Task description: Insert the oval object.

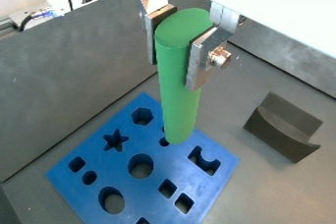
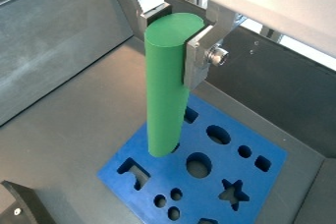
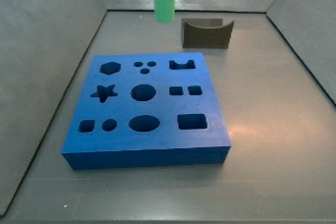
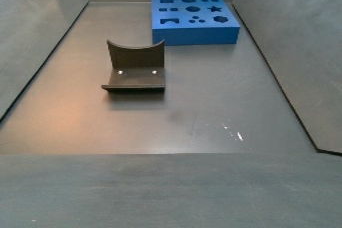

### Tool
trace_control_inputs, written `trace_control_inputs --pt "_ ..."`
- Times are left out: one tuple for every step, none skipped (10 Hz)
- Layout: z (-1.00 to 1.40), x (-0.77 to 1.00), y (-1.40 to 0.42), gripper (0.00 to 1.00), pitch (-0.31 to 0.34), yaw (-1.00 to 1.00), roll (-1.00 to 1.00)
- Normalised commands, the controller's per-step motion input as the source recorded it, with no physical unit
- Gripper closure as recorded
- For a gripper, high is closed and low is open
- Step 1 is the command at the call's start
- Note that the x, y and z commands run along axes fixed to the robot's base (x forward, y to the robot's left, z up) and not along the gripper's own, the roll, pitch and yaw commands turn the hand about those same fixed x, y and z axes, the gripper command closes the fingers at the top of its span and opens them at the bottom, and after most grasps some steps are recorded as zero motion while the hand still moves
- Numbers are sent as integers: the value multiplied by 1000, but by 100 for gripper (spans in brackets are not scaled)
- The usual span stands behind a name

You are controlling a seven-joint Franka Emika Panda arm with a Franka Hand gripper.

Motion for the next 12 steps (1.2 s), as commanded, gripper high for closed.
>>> trace_control_inputs --pt "0 -117 -23 100 0 -349 0" --pt "-146 -91 -71 100 0 -889 0" --pt "-177 0 0 100 0 -1000 -17" --pt "-231 0 0 100 -10 -1000 -46" --pt "-254 0 -9 100 -41 -1000 -56" --pt "-257 0 -31 100 -59 -1000 -73" --pt "-271 0 -40 100 -74 -1000 -80" --pt "-243 0 -106 100 -91 -960 -77" --pt "-111 0 -177 100 -157 -854 -151" --pt "-131 0 -200 100 -160 -837 -143" --pt "-106 0 -171 100 -94 -871 -129" --pt "-97 0 -89 100 -89 -923 -151"
